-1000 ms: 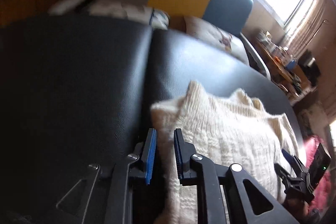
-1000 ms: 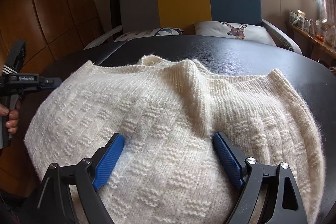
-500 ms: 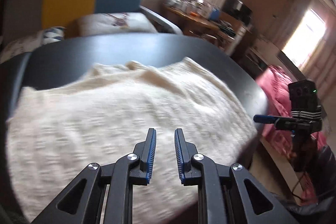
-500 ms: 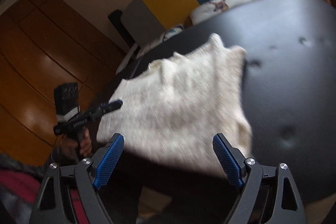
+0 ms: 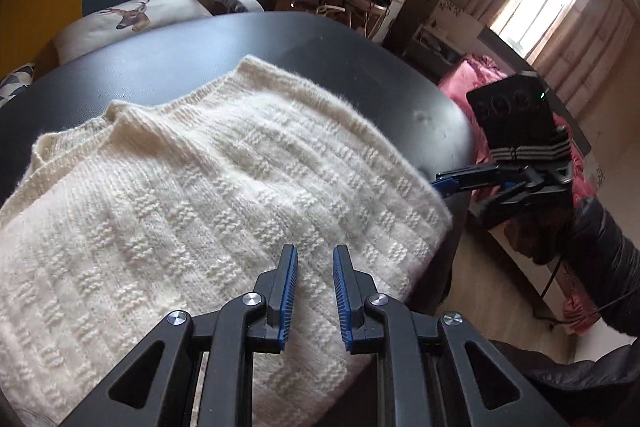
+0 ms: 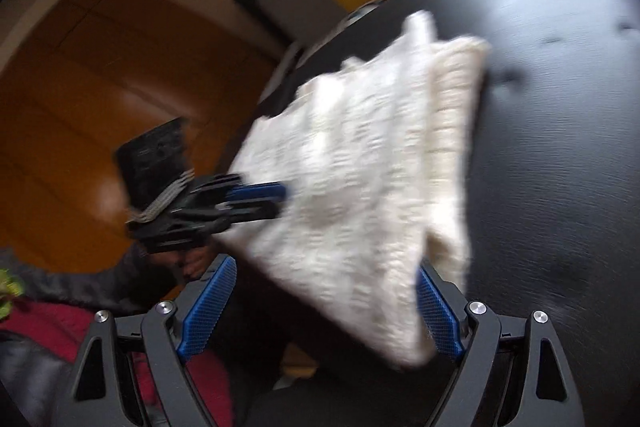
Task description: Fold clothes
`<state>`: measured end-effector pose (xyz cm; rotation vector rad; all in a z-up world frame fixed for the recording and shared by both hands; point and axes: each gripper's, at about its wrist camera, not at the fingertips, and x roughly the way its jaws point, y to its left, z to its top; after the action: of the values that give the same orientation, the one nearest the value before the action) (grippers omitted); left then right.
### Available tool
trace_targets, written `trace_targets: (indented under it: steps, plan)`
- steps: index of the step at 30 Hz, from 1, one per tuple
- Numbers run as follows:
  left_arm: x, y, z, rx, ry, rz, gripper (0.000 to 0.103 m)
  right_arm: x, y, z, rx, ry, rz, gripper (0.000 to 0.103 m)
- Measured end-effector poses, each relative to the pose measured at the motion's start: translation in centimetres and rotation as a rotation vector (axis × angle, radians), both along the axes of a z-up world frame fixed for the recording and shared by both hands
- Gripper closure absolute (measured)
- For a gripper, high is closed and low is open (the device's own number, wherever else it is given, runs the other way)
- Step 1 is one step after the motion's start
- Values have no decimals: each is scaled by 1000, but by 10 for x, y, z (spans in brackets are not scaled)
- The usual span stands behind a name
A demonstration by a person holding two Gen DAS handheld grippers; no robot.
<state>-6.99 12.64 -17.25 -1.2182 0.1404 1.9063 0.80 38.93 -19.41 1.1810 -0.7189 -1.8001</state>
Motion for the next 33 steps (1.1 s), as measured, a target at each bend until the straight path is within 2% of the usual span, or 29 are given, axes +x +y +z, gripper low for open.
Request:
trace_targets:
  steps: [1, 3, 5, 6, 7, 9, 10, 12, 16, 21, 24, 26, 28, 32, 33]
  plan:
    - [0, 1, -3, -14, -7, -12, 86, -2, -5, -1, -25, -16, 51, 14]
    - [1, 3, -12, -50, -36, -46, 86, 0, -21, -4, -5, -76, 197, 14]
    - [1, -2, -20, -46, -75, -51, 86, 5, -29, -10, 79, -125, 296, 15]
    - [2, -5, -24, -35, -90, -45, 87, 8, -26, -11, 85, -134, 313, 18]
    - [1, -8, -26, -21, -105, -36, 88, 9, -21, -12, 101, -146, 305, 30]
    - [0, -12, -29, 10, -128, -5, 88, 12, -11, -13, 130, -159, 257, 47]
    - [1, -14, -29, 20, -133, 6, 88, 13, -7, -14, 140, -164, 232, 48]
    - [2, -15, -29, 32, -132, 20, 88, 15, -5, -12, 138, -149, 175, 48]
    - [5, -20, -15, 57, -106, 36, 86, 15, -5, 15, 277, -62, 39, 46]
    - [-5, -34, 15, 113, -20, 79, 84, 5, 2, 59, 389, 141, -187, 43]
    - [-29, -42, 30, 83, 47, 126, 83, -16, -3, 69, 444, 226, -296, 40]
    - [-49, -45, 33, 37, 79, 158, 81, -32, -8, 67, 469, 236, -324, 37]
    - [-70, -49, 33, 16, 63, 171, 79, -49, -14, 58, 487, 202, -322, 37]
    - [-112, -53, 31, 36, 3, 163, 71, -59, -26, 35, 522, 146, -310, 37]
    - [-121, -52, 31, 42, -7, 154, 66, -59, -27, 30, 520, 137, -307, 37]
